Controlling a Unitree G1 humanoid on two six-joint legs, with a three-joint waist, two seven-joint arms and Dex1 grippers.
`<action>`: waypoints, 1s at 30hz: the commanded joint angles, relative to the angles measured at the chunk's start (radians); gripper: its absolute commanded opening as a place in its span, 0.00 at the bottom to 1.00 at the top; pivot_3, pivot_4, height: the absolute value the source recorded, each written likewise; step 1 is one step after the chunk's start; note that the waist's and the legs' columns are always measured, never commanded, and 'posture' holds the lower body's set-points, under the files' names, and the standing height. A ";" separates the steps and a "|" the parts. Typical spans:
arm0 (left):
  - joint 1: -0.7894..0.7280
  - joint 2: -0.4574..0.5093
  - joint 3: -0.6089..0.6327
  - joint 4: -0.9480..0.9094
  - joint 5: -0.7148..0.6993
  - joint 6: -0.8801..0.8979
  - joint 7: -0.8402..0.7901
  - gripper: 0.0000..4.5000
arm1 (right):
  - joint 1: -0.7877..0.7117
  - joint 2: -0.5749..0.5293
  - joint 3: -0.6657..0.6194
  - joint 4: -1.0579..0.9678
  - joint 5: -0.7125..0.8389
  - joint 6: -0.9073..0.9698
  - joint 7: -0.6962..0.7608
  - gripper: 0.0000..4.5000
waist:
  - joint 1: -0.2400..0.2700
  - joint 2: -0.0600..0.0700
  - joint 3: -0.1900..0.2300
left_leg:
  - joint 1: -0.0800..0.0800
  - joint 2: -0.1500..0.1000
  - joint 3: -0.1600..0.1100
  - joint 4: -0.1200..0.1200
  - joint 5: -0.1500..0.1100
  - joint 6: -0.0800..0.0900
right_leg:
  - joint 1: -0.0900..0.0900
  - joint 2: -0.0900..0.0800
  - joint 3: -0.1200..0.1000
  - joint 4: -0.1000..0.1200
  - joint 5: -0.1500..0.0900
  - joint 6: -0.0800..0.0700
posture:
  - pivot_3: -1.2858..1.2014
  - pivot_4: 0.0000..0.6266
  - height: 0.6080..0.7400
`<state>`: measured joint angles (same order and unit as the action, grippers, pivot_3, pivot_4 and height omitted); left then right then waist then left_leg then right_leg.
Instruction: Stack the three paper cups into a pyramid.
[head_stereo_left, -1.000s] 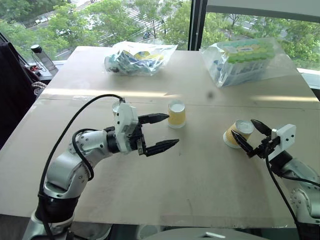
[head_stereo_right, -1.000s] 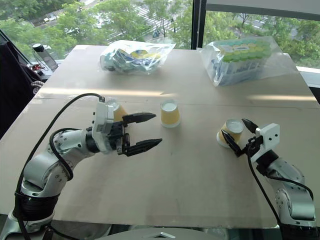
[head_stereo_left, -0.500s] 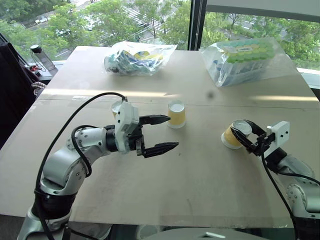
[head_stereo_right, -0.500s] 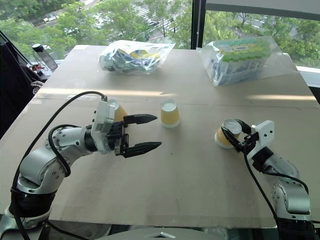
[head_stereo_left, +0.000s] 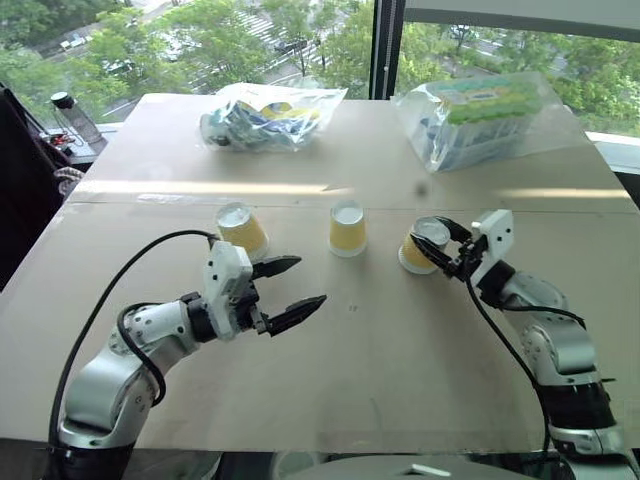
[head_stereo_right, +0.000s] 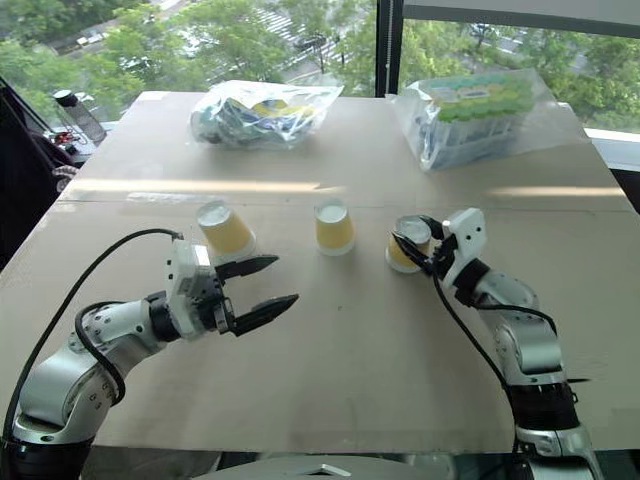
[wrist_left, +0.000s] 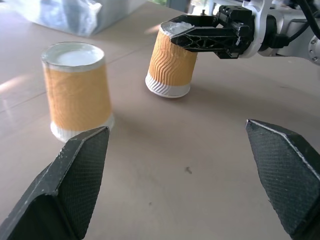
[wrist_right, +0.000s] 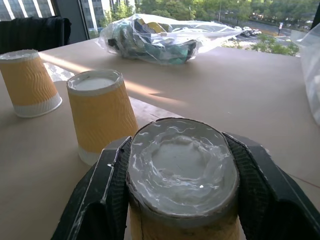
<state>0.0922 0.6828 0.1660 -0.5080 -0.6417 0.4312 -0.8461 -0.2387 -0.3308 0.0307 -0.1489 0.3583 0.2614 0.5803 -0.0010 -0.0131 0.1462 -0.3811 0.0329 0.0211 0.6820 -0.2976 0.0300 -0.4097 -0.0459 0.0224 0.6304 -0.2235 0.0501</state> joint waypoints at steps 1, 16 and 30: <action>0.027 -0.014 0.037 -0.060 0.017 -0.047 0.022 1.00 | -0.063 0.023 0.026 0.049 -0.034 0.001 -0.012 0.45 | 0.002 0.000 0.000 | 0.000 0.000 0.000 0.000 0.000 0.000 | 0.000 0.000 0.000 0.000 0.000 0.000 | 0.52 0.24 1.00; 0.055 -0.031 0.061 -0.052 0.031 -0.084 0.045 1.00 | -0.183 0.098 0.076 0.146 -0.077 0.032 -0.007 0.45 | -0.014 0.000 0.000 | 0.000 -0.001 0.000 0.000 0.000 0.000 | -0.001 -0.001 0.001 0.001 0.001 0.001 | 0.52 0.24 1.00; 0.092 -0.066 0.092 -0.049 0.080 -0.131 0.109 1.00 | -0.262 0.152 0.104 0.230 -0.121 0.029 0.000 0.45 | -0.014 0.000 0.000 | 0.000 0.000 0.001 0.000 0.000 0.000 | -0.001 -0.001 0.001 0.002 0.001 0.001 | 0.52 0.24 1.00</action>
<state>0.1854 0.6198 0.2285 -0.5334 -0.5685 0.3220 -0.7501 -0.4865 -0.1875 0.1317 0.0875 0.2415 0.2962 0.5800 -0.0155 -0.0132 0.1461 -0.3806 0.0325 0.0217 0.6817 -0.2976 0.0298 -0.4110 -0.0470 0.0234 0.6319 -0.2229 0.0508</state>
